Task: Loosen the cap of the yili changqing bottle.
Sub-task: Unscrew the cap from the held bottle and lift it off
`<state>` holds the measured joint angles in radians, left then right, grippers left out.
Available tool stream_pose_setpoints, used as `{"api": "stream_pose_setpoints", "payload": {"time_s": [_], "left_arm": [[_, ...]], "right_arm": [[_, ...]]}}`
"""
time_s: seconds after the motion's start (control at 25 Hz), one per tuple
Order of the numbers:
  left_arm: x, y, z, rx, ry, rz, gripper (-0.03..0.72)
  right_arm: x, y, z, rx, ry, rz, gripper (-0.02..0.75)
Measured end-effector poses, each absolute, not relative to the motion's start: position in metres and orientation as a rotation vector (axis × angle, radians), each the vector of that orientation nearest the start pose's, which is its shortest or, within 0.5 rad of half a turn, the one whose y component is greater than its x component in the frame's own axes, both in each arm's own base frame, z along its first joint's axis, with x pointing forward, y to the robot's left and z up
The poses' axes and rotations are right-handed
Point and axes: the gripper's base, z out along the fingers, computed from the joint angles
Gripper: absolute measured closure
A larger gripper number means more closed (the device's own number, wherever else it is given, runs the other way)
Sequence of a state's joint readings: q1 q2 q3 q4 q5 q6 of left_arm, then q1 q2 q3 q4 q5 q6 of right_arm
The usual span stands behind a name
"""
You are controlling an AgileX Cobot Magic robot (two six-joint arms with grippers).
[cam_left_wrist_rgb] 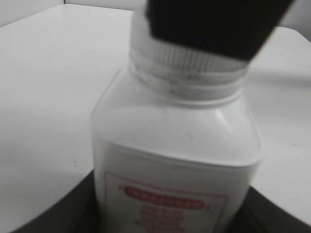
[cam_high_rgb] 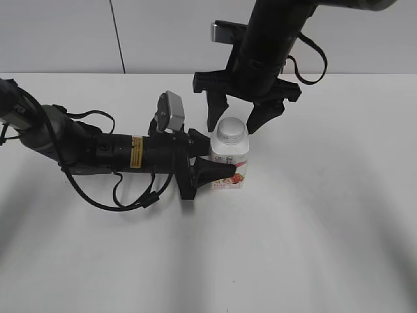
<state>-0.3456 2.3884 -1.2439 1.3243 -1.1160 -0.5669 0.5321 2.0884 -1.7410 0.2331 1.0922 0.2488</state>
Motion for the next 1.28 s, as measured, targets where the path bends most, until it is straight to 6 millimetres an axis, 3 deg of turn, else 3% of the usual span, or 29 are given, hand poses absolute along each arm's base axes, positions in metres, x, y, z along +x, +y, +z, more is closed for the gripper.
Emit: {"api": "stream_pose_setpoints", "payload": {"time_s": [0.36,0.6,0.88,1.28], "left_arm": [[0.3606,-0.2141,0.0553,1.304,1.500,-1.037,0.305],[0.3607,-0.2140,0.0552,1.304,1.501,-1.036,0.305],[0.3607,-0.2141,0.0553,1.303,1.501,-1.037,0.306],[0.3606,-0.2144,0.0553,1.303,1.501,-1.037,0.309]], "right_arm": [[0.3715,0.2405,0.2097,-0.299,3.014,0.412,0.175],[0.3714,0.2405,0.2097,-0.299,3.015,0.412,0.333],[0.3720,0.2399,0.2113,-0.339,3.013,0.393,0.334],[0.3733,0.2402,0.2116,-1.059,2.782,0.335,0.335]]}}
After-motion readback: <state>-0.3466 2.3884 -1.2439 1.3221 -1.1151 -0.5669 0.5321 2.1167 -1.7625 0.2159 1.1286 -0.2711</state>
